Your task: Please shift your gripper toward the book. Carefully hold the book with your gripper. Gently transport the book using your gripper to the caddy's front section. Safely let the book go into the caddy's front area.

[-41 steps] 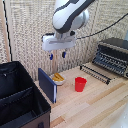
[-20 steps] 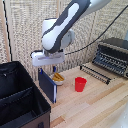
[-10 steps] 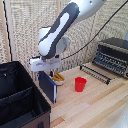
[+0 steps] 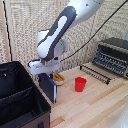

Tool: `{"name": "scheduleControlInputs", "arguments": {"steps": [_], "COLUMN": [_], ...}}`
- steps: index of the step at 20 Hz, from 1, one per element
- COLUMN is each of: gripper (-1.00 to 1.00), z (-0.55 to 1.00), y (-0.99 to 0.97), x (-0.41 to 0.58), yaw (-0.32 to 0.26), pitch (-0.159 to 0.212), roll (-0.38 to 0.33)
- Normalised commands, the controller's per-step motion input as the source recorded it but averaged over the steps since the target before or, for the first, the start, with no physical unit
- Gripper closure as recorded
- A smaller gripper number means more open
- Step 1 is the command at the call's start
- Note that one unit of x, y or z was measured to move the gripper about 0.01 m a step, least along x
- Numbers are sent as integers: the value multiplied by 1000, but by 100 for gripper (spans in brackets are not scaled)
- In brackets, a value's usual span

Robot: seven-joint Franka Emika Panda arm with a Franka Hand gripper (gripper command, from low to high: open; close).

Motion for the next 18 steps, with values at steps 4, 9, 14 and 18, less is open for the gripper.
{"name": "scheduleControlInputs", "arguments": {"steps": [4,9,14,18], "gripper": [100,100,100,100], "z": [-3,-41,5,415], "y": [19,0,0,-2], "x": [30,17,6,0], "yaw": [34,49,-6,-78], "pitch": [0,0,0,38], "roll": [-3,-1,1,37]}}
